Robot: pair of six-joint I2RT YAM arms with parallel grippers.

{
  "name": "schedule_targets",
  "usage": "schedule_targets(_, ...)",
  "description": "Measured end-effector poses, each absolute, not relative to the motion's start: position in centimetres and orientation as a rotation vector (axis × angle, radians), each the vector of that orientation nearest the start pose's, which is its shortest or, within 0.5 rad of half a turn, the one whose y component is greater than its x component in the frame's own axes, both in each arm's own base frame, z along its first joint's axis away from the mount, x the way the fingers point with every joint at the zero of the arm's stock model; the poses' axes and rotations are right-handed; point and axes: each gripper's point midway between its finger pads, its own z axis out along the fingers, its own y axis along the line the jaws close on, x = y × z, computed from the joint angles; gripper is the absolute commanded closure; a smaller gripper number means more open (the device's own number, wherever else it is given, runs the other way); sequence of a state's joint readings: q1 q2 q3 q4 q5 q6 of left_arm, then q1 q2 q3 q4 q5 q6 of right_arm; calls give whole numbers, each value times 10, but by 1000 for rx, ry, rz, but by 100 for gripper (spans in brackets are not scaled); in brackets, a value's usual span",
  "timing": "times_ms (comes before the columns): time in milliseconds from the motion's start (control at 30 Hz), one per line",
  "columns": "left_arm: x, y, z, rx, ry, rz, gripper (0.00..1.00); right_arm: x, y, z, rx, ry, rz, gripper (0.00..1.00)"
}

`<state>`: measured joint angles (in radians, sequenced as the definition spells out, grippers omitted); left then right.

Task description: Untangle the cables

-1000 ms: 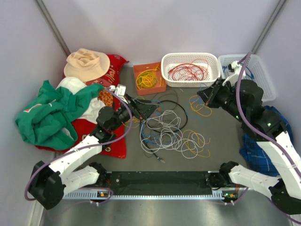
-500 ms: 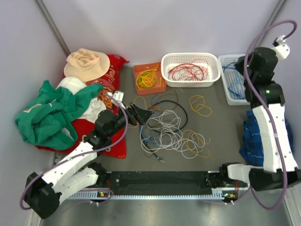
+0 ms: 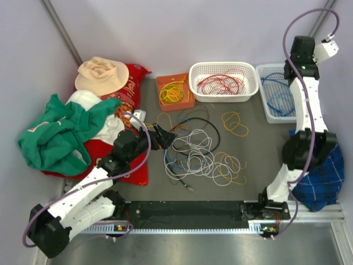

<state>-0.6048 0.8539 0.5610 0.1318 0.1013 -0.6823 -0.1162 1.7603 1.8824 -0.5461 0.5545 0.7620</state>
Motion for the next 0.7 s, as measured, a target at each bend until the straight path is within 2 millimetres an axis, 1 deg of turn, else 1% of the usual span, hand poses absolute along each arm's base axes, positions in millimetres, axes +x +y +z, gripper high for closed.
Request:
schedule_targets(33, 253, -226, 225, 3, 1856, -1002, 1, 508, -130, 334, 1121, 1571, -140, 74)
schedule_targets(67, 253, -225, 222, -1, 1864, -993, 1, 515, -134, 332, 1118, 1571, -157, 57)
schedule_targets(100, 254, -224, 219, -6, 1874, -982, 1, 522, -137, 330, 1118, 1572, -167, 44)
schedule_targets(133, 255, -224, 217, -10, 1880, -975, 1, 530, -140, 330, 1103, 1580, -184, 27)
schedule_targets(200, 257, -222, 212, -23, 1896, -955, 1, 535, -142, 330, 1102, 1576, -181, 18)
schedule_targets(233, 257, -221, 210, -27, 1904, -946, 1, 535, -142, 328, 1101, 1584, -183, 11)
schedule_targets(300, 259, -220, 205, -36, 1917, -929, 1, 535, -137, 329, 1089, 1580, -171, 7)
schedule_targets(333, 260, -219, 203, -40, 1923, -919, 1, 532, -133, 329, 1081, 1581, -166, 4)
schedule_targets(367, 260, -218, 200, -43, 1933, -911, 1, 529, -129, 328, 1076, 1582, -161, 4)
schedule_targets(400, 260, -218, 198, -45, 1946, -902, 1, 523, -122, 326, 1067, 1589, -153, 3)
schedule_targets(467, 262, -217, 195, -54, 1969, -881, 1, 510, -102, 325, 1038, 1613, -124, 3)
schedule_targets(533, 265, -216, 195, -65, 1991, -858, 1, 498, -70, 329, 979, 1641, -46, 4)
schedule_targets(633, 267, -212, 198, -82, 2004, -827, 1, 479, -12, 332, 840, 1697, 113, 7)
schedule_targets(667, 267, -210, 198, -86, 2010, -813, 1, 471, 15, 333, 764, 1717, 179, 7)
schedule_targets(700, 268, -208, 197, -93, 2019, -796, 1, 461, 43, 329, 682, 1746, 247, 8)
